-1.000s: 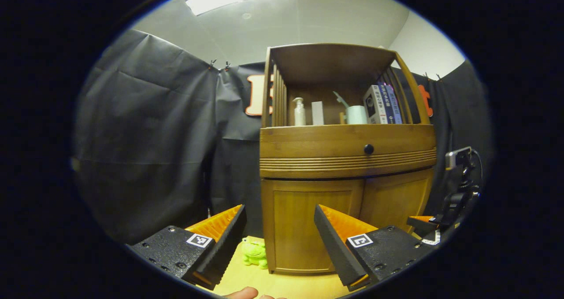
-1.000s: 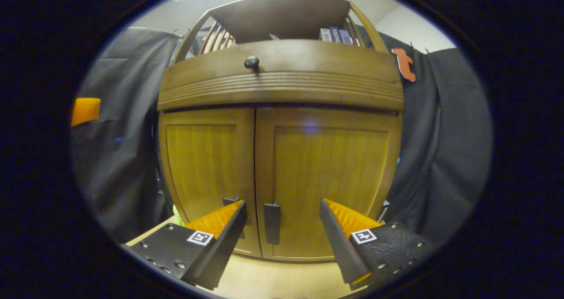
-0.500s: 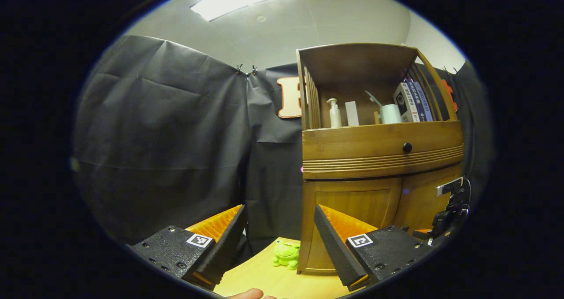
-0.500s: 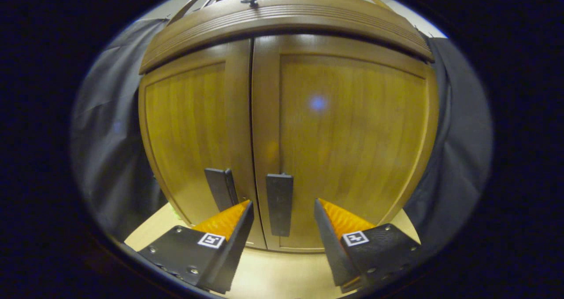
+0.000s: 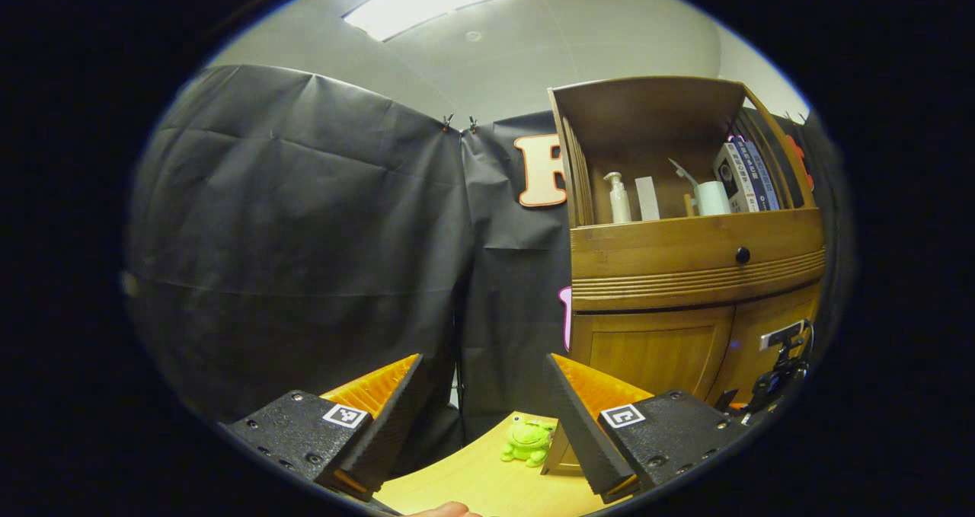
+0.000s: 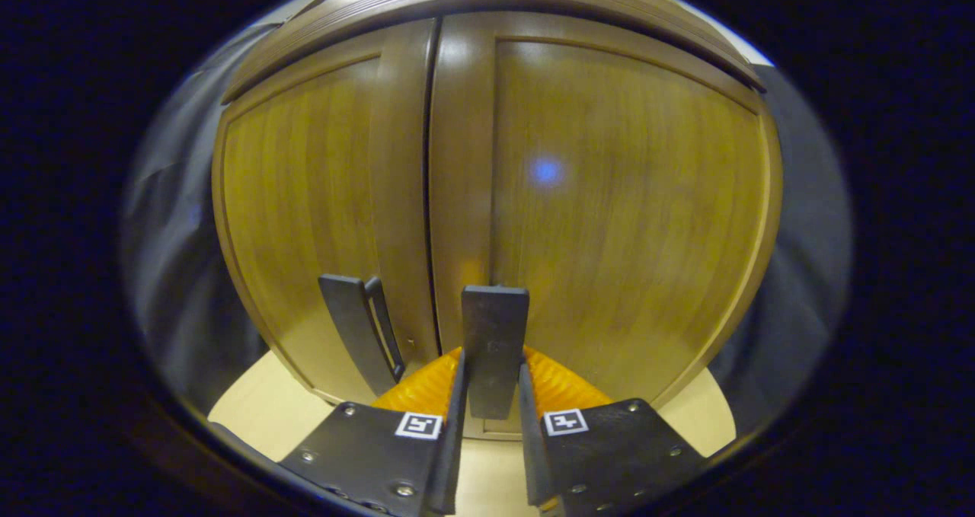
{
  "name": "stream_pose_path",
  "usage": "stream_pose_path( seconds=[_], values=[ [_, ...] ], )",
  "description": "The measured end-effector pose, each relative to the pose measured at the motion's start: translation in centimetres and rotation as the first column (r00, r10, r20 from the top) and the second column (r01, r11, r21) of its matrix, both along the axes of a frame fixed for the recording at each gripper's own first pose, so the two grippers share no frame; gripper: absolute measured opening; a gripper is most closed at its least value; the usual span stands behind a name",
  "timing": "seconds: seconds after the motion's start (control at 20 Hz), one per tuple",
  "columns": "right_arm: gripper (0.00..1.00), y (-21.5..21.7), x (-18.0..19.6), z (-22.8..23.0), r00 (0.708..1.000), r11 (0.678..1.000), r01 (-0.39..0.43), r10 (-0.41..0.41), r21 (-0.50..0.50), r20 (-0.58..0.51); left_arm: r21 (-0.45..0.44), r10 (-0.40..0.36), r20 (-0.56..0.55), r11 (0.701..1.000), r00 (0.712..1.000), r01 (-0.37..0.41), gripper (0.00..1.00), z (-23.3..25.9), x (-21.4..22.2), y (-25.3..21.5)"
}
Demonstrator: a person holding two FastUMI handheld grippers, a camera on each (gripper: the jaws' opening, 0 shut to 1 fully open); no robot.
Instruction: Open the right door of the double-door shoe cabinet with the right hand, and open the left door with the left hand.
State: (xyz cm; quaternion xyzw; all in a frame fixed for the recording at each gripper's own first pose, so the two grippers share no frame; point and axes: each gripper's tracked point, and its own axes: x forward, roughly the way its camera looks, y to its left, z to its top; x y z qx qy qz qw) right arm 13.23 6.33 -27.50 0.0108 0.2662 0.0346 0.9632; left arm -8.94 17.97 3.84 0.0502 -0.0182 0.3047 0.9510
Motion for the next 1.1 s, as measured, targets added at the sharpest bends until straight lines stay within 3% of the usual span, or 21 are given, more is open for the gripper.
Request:
stream_pose_path(
  seconds=[0.1, 0.2, 0.65, 1.1],
  values=[
    [0.25, 0.3, -0.3, -0.4, 1.0, 1.0, 0.003, -0.003, 0.006, -0.009, -0.014, -0.004, 0.012, 1.0, 1.0, 0.005, 0.92, 0.1, -0.1, 0.0],
    [0.23, -0.2, -0.3, 0.4, 1.0, 1.0, 0.011, -0.01, 0.026, -0.017, -0.028, -0.016, 0.016, 0.999, 1.0, 0.017, 0.92, 0.1, 0.0, -0.1],
    [0.23, -0.4, -0.5, 0.7, 0.999, 0.998, 0.033, -0.032, 0.048, -0.025, -0.041, -0.095, 0.012, 0.995, 0.995, 0.096, 0.92, 0.2, 0.9, -1.3],
    [0.23, -0.7, -0.3, 0.3, 0.996, 0.994, 0.084, -0.081, 0.071, -0.043, -0.097, -0.275, 0.015, 0.957, 0.961, 0.275, 0.92, -0.7, 4.3, -6.3]
  ],
)
